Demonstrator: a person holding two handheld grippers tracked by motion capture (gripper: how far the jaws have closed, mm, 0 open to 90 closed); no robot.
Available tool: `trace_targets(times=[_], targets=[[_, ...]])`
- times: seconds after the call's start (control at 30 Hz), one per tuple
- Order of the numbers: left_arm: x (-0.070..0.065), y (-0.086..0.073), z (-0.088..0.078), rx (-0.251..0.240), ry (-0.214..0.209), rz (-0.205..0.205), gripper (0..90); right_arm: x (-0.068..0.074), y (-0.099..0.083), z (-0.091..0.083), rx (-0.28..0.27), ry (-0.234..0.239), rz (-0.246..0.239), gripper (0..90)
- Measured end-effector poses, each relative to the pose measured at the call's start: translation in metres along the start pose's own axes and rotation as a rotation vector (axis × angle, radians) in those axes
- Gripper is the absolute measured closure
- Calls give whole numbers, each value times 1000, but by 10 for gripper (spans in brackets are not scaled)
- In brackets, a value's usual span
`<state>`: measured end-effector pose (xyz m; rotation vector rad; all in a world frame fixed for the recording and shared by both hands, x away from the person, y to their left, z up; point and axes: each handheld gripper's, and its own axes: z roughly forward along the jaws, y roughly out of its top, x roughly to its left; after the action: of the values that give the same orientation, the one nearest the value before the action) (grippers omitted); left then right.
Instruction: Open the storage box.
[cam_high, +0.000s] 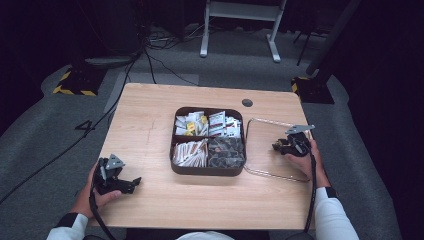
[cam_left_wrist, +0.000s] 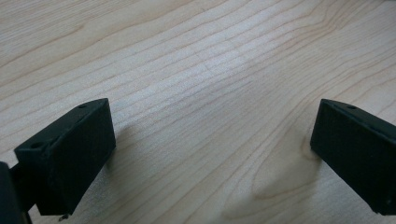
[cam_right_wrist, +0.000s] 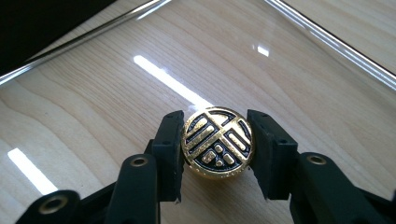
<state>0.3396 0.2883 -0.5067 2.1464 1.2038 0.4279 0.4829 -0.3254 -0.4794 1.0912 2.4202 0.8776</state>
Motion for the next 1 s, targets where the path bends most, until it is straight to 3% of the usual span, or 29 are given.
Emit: trace_targets(times=[0.17,0.37,0.57,0.67,0.9,1.0], targets=[[0,0,0,0,0,0,2,-2,-1,2,-13,3,27,579],[0,0,0,0,1,0,2,-6,1,-12,-123,25,99,520],[0,0,0,-1,1,2,3,-6,2,-12,-117,29,106,436],[0,0,0,3,-6,5,3,-2,6,-13,-115,24,101,352],[0,0,0,2,-7,10,2,6,15,-16,-128,25,95,304],[0,0,0,1,-7,10,3,13,22,-18,-144,41,72,300]])
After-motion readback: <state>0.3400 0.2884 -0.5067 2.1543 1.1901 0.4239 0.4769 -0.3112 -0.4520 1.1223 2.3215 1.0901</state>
